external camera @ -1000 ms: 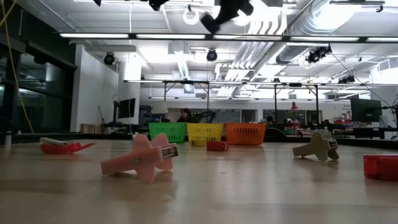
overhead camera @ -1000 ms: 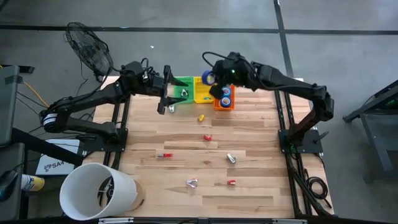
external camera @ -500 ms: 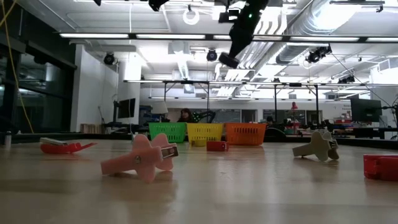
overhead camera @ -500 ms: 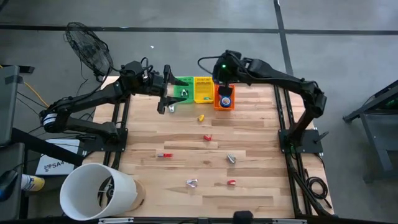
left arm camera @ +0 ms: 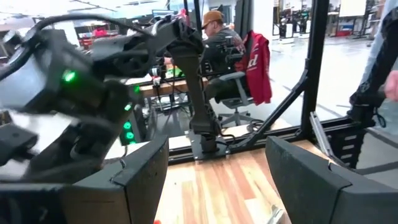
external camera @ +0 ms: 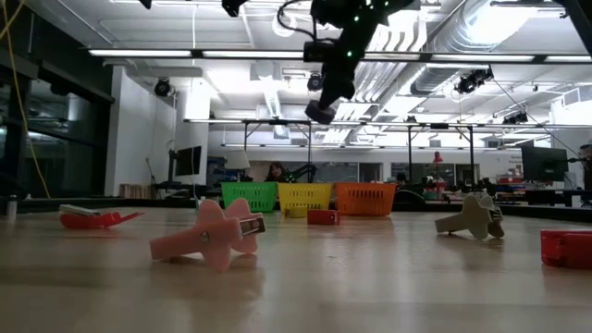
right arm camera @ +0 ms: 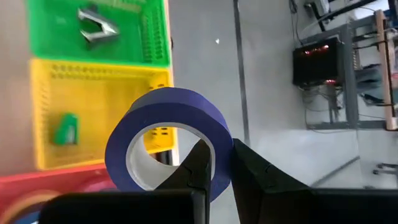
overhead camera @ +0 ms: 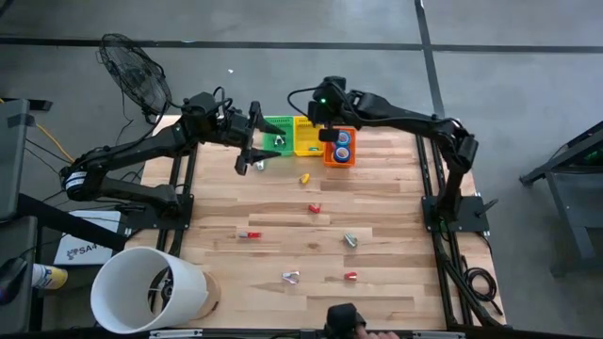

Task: Pick and place Stapler, Stapler remover, tape
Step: Put the purple tape into the orange bin

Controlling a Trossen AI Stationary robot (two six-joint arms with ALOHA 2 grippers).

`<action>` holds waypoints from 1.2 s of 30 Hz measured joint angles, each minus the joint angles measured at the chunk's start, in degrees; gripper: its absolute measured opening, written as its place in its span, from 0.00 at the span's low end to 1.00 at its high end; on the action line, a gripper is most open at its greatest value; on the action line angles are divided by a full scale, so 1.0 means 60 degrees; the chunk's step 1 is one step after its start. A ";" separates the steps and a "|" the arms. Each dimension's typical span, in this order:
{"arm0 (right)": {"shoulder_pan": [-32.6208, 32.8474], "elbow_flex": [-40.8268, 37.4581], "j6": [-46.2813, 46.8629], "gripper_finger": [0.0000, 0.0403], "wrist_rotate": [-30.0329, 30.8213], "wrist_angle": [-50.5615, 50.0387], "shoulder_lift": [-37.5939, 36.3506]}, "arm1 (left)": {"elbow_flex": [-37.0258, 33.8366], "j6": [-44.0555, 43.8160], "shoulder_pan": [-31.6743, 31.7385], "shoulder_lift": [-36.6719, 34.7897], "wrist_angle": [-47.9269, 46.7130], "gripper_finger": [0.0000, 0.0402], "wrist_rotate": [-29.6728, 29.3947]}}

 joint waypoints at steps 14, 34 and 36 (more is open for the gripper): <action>-0.0008 -0.0041 0.2104 0.07 -0.1651 0.1796 0.0518 | 0.0000 -0.0072 0.0000 0.0000 -0.0004 0.66 0.0069; 0.0045 -0.6266 0.0093 0.07 -0.1760 0.6223 -0.1989 | 0.0000 0.0133 0.0000 0.0004 -0.0005 0.66 -0.0204; -0.0311 -0.6690 -0.0495 0.07 -0.2216 0.6414 -0.2133 | 0.0000 0.0133 0.0003 0.0005 -0.0006 0.66 -0.0219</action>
